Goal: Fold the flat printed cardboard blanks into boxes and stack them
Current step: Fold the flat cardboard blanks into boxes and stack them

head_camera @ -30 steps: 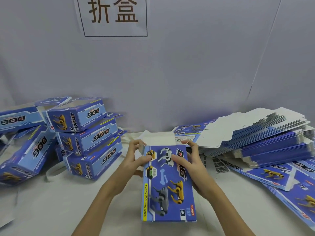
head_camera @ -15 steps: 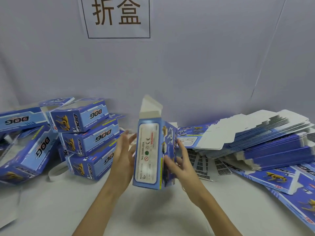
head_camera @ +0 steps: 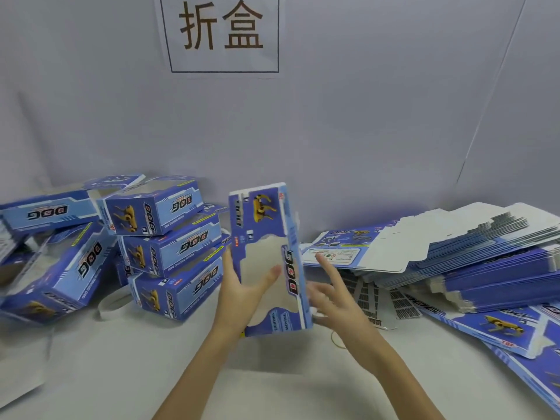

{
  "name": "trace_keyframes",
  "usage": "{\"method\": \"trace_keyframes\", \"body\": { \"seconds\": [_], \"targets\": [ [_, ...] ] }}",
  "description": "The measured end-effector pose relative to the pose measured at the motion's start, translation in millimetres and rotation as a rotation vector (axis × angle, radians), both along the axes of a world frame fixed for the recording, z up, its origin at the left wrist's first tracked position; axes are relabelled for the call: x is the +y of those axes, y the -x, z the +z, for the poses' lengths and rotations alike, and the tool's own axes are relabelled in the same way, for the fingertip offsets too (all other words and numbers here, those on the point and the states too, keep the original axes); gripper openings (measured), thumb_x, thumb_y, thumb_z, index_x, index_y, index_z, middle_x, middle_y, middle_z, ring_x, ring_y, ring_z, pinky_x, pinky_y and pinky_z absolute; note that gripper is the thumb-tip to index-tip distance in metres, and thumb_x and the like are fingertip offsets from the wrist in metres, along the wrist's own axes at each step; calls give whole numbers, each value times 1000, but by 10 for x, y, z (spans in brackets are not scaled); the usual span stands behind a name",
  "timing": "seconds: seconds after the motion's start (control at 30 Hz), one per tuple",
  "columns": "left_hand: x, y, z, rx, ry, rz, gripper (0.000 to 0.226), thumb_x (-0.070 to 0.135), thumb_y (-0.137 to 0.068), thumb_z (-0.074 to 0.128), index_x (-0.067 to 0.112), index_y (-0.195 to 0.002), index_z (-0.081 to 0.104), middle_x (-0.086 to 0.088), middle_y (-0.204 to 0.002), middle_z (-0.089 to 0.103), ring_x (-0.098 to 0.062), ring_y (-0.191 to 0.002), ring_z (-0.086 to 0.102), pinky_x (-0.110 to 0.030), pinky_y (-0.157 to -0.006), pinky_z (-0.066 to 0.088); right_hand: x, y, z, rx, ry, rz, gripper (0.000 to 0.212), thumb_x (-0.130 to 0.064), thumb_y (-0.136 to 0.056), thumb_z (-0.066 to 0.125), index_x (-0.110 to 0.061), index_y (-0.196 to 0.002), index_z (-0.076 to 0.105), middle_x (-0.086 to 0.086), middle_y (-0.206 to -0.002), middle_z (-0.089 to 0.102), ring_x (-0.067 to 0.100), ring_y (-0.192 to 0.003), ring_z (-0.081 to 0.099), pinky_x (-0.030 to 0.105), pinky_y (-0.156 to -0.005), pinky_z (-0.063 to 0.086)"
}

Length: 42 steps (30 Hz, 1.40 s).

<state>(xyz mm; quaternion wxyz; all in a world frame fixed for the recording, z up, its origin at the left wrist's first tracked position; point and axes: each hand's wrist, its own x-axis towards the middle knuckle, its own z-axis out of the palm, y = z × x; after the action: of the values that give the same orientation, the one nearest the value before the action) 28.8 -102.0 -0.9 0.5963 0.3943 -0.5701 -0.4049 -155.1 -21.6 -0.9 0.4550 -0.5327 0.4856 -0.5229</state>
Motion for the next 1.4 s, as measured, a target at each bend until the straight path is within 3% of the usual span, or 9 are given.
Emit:
{"method": "trace_keyframes", "body": {
  "seconds": [0.13,0.33,0.47,0.63,0.8,1.0,1.13,1.23,1.4],
  "targets": [
    [-70,-47,12,71,-142,-97,40,60,-90,64,64,-129,55,21,-119,73,-7,-110,72,-39,-87,61,-17,-60,-105,150,63,-17,87,-51,-84,80,-74,-147,25,-5,-131,65,14,-105,76,31,-77,64],
    [-224,-307,-8,348,-504,-204,72,71,-102,30,16,-121,73,-10,-116,77,-28,-95,75,-40,-80,56,-174,-369,283,-538,57,-371,57,-50,-79,81,-37,-124,49,7,-115,75,21,-85,78,41,-66,63],
    [-227,-248,-173,216,-512,-172,74,68,-104,29,12,-109,75,-10,-106,79,-24,-78,74,-36,-74,55,-608,-992,973,-517,161,-377,41,-50,-101,64,-31,-130,44,10,-121,70,27,-102,72,49,-96,60],
    [-310,-252,-188,204,-568,-190,69,62,-107,31,11,-98,76,-12,-95,79,-24,-68,73,-35,-66,54,-819,-1461,1605,123,224,137,42,-42,-110,51,-29,-150,52,25,-138,63,33,-119,67,47,-106,53],
    [-318,-303,-254,150,-511,-200,61,56,-108,36,10,-105,76,-11,-98,79,-22,-72,74,-34,-67,55,-792,-1038,1140,490,226,-82,28,-26,-109,55,-14,-129,70,7,-126,71,17,-106,63,44,-96,53],
    [-268,-240,-189,104,-537,-199,54,48,-109,42,8,-99,76,-9,-90,79,-22,-63,71,-35,-68,55,-727,15,223,1700,-88,-489,83,-12,-98,61,-13,-165,12,29,-171,10,44,-161,3,61,-129,1],
    [-259,-217,-185,87,-545,-202,53,47,-109,43,6,-102,76,-10,-91,79,-23,-65,71,-34,-67,55,-674,320,143,1794,-150,-485,62,-14,-100,63,-7,-155,36,21,-162,38,35,-156,27,51,-128,18],
    [-253,-200,-195,55,-555,-199,52,45,-109,44,5,-103,76,-11,-91,79,-25,-68,70,-34,-66,55,-676,305,190,1855,-15,-485,35,-3,-96,66,-12,-129,60,12,-129,65,30,-126,57,40,-109,40],
    [-246,-196,-188,44,-560,-188,51,43,-109,45,4,-102,77,-12,-90,79,-25,-67,69,-34,-67,55,-693,206,188,1837,30,-365,29,-2,-97,64,-14,-124,65,9,-120,69,29,-114,65,36,-94,47]
  ]
}}
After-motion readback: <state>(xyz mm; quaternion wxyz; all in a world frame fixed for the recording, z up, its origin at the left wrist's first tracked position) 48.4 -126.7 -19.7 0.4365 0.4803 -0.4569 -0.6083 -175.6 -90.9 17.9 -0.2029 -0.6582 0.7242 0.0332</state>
